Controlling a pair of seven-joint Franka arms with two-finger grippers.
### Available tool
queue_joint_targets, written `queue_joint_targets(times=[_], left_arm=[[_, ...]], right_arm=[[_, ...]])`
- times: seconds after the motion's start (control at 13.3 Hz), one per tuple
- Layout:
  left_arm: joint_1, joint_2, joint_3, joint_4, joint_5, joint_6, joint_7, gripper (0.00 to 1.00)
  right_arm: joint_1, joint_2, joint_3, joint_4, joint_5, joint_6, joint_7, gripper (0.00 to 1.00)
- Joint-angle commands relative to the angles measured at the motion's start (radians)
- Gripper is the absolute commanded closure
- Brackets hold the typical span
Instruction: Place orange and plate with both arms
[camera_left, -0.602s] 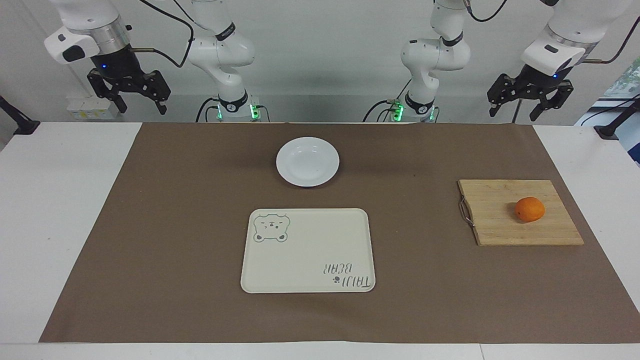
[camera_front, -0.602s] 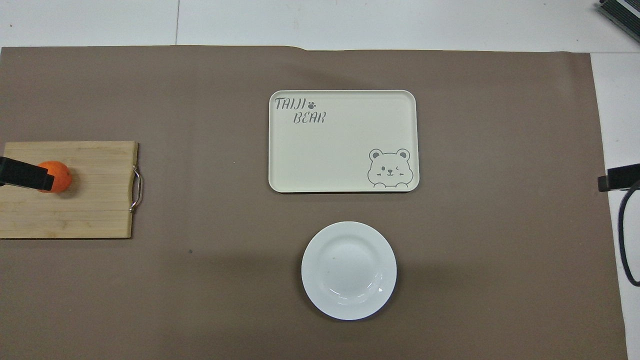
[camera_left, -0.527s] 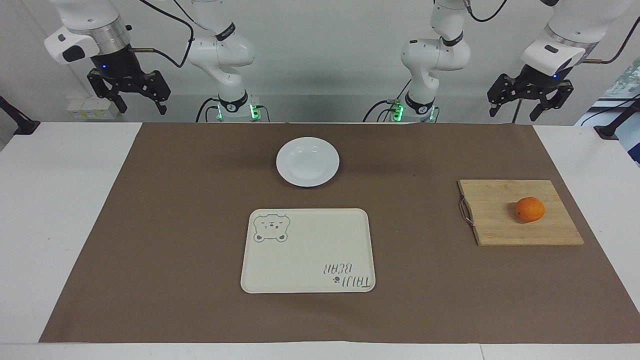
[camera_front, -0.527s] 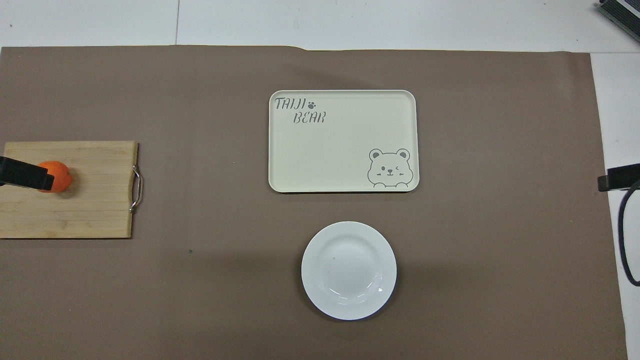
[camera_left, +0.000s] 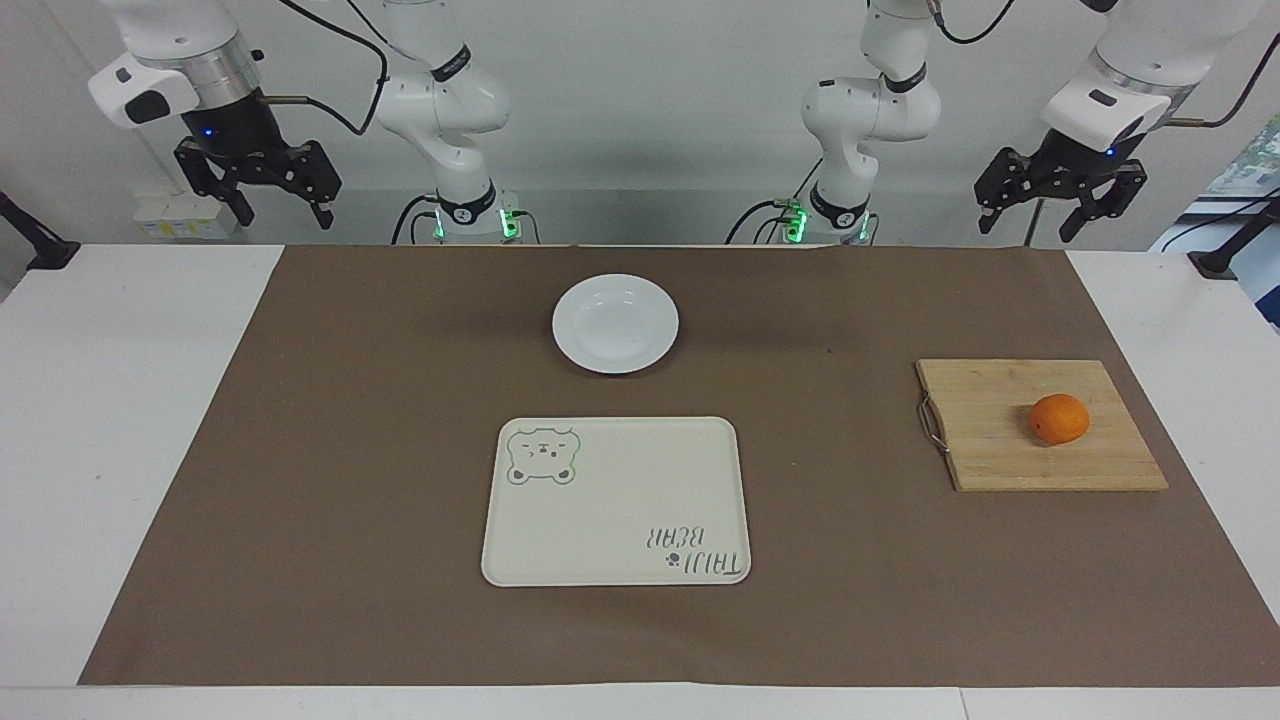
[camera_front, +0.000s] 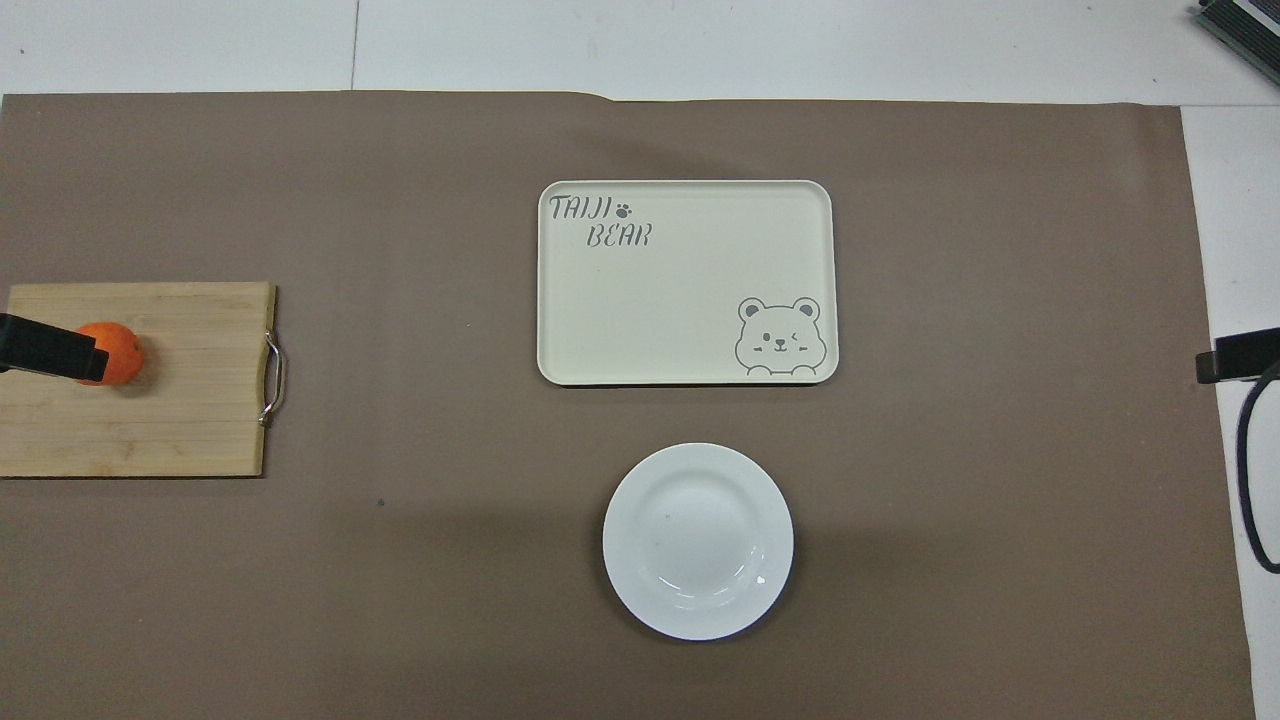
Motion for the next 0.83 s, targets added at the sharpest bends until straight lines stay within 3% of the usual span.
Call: queue_joint_targets(times=[0.0, 0.75], left_arm=[[-0.001, -0.012, 0.000, -0.008, -0.013, 0.017, 0.004, 0.00], [-0.008, -0.012, -0.003, -0.008, -0.014, 0.018, 0.007, 0.00]], right_arm=[[-0.001, -0.023, 0.002, -0.024, -0.005, 0.013, 0.015, 0.00], [-0.009, -0.025, 0.000, -0.025, 0.035, -0.001, 0.015, 0.00]])
